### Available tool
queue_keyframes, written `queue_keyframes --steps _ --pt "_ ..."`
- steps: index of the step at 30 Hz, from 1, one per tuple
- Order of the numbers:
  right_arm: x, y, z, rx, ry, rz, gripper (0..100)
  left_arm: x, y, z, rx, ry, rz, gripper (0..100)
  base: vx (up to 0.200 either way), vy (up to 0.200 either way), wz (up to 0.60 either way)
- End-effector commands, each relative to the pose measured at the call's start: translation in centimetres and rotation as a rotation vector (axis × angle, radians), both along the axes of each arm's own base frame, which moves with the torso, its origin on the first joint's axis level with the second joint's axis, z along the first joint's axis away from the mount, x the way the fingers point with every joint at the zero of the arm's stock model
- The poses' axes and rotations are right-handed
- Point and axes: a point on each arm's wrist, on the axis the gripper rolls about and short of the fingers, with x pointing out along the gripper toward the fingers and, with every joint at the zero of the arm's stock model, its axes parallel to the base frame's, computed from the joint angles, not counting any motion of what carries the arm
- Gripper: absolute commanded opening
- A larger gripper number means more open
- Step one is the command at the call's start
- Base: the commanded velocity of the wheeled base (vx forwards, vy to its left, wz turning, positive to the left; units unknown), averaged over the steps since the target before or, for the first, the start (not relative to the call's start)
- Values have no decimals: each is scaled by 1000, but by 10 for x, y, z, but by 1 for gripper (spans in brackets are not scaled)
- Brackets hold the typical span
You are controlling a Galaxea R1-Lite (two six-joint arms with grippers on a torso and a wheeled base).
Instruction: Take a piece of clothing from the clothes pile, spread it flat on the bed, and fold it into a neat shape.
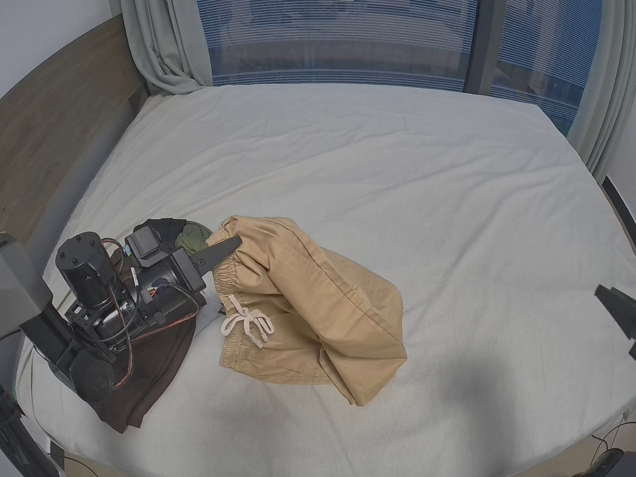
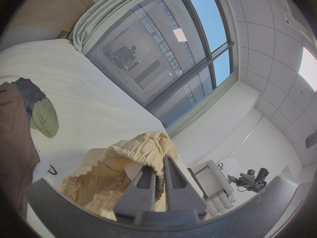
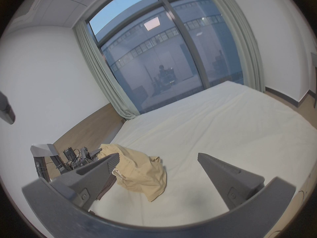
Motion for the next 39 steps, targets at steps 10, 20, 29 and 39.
queue_keyframes --steps 10,20,29,39 --pt "114 48 -49 64 364 170 100 10 21 1 3 -12 79 0 0 0 0" --pt "147 74 -82 154 461 194 100 10 22 1 2 -11 82 0 0 0 0" --pt "168 84 -110 171 513 204 100 10 21 0 4 -8 79 0 0 0 0" --pt "191 96 -145 181 536 221 100 10 21 0 4 -9 79 0 0 0 0"
